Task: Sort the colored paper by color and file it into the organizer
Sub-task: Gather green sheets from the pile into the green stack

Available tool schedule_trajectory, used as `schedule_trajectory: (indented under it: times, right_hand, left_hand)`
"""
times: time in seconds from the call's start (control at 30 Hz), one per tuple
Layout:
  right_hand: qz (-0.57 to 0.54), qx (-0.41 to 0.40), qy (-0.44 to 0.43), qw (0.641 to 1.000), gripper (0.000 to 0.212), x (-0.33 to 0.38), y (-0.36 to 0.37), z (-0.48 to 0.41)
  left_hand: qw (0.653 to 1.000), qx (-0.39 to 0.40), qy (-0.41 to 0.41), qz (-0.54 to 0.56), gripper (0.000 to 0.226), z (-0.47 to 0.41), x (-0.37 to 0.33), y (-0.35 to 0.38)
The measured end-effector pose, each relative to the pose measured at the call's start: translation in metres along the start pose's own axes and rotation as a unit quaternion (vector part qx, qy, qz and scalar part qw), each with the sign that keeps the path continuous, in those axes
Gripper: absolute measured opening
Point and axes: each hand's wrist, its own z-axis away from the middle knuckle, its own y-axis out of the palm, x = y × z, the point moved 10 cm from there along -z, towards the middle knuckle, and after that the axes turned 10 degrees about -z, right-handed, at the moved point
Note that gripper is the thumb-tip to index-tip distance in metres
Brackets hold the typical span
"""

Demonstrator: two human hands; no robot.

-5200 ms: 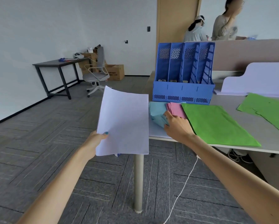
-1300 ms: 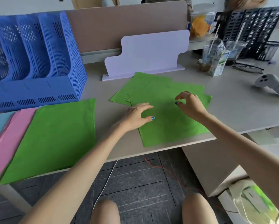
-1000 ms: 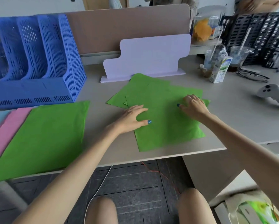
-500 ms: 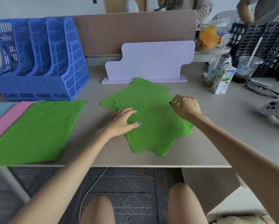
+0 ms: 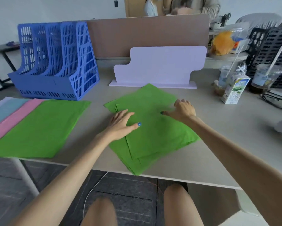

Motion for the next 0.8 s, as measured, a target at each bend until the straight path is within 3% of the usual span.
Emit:
schedule_trajectory:
  times: [0.1,0.2,0.3,0.43,0.53,0.7,0.8]
  right_hand:
    - [0.042,0.037,0.01,0.998,0.098,0.004,0.006,-0.007]
    - [0.028,0.061,0.005,0.998,0.065,0.007,0.006,-0.013]
    - [-0.001,0.076,0.006,0.997,0.062,0.004,0.01,-0.011]
    - [0.0,0.055,-0.001,0.998,0.057,0.001,0.007,-0.008]
    - [-0.003,0.049,0.0,0.999,0.073,0.0,0.008,-0.005]
    - [0.001,0.068,-0.002,0.998,0.094,0.002,0.008,0.004]
    - [0.03,0.081,-0.011,0.996,0.099,0.003,0.008,0.008]
  left_hand:
    - [0.999,-0.018,-0.023,0.022,0.054,-0.009,0.01,-0.006]
    - [0.998,-0.035,-0.033,0.037,0.05,-0.021,0.024,-0.014]
    - [0.997,-0.048,-0.052,0.036,0.048,-0.03,0.036,-0.018]
    - [0.979,-0.184,-0.067,-0.06,0.035,-0.021,0.037,-0.051]
    - [0.977,-0.201,-0.058,-0.044,0.031,-0.026,0.045,-0.06]
    - [0.996,-0.076,-0.046,-0.002,0.039,-0.033,0.052,-0.034]
    - [0.984,-0.157,-0.067,-0.051,0.028,-0.025,0.055,-0.048]
